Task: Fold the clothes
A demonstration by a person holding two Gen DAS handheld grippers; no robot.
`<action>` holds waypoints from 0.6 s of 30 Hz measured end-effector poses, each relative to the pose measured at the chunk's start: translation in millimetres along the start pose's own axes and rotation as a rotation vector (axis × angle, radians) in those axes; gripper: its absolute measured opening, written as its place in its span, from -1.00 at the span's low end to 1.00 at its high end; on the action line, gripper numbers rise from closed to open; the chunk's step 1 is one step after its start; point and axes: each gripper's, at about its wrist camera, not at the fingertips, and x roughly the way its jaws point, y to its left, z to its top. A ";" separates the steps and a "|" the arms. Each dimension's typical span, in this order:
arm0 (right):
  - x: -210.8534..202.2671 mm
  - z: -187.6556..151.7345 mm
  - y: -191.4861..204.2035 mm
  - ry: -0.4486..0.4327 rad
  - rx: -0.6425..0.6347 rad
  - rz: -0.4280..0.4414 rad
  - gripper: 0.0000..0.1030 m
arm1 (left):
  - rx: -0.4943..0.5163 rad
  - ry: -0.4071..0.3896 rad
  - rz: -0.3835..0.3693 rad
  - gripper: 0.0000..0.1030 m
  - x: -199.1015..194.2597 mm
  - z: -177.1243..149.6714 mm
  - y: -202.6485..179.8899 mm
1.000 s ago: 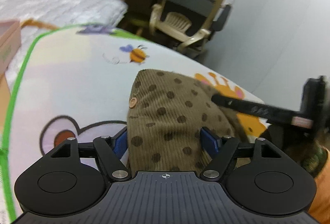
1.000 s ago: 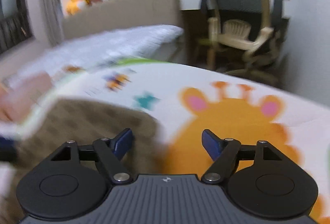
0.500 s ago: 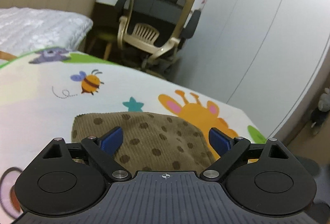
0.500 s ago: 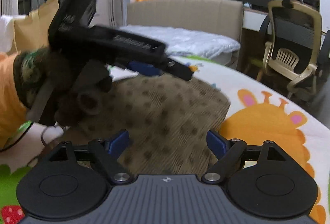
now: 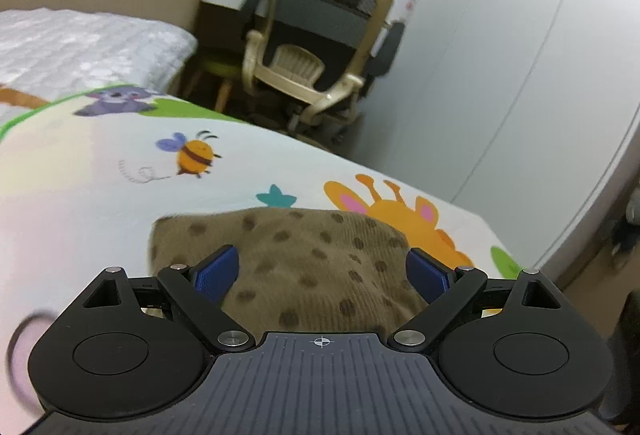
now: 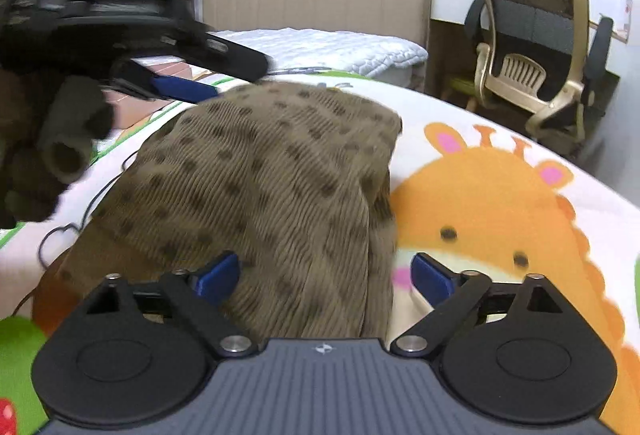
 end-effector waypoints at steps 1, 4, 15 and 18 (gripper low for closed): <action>-6.7 -5.6 6.3 -0.006 -0.001 -0.009 1.00 | -0.011 -0.019 0.012 0.85 -12.9 -5.8 -2.1; -31.0 -22.0 22.6 -0.046 -0.004 -0.029 1.00 | 0.001 -0.110 0.066 0.90 -59.4 -41.4 -15.3; -84.0 -73.7 46.8 -0.045 0.041 -0.133 1.00 | 0.009 -0.130 0.255 1.00 -128.9 -175.2 -74.6; -89.9 -79.5 42.4 -0.046 0.086 -0.148 1.00 | 0.044 -0.107 0.305 1.00 -129.6 -187.6 -83.7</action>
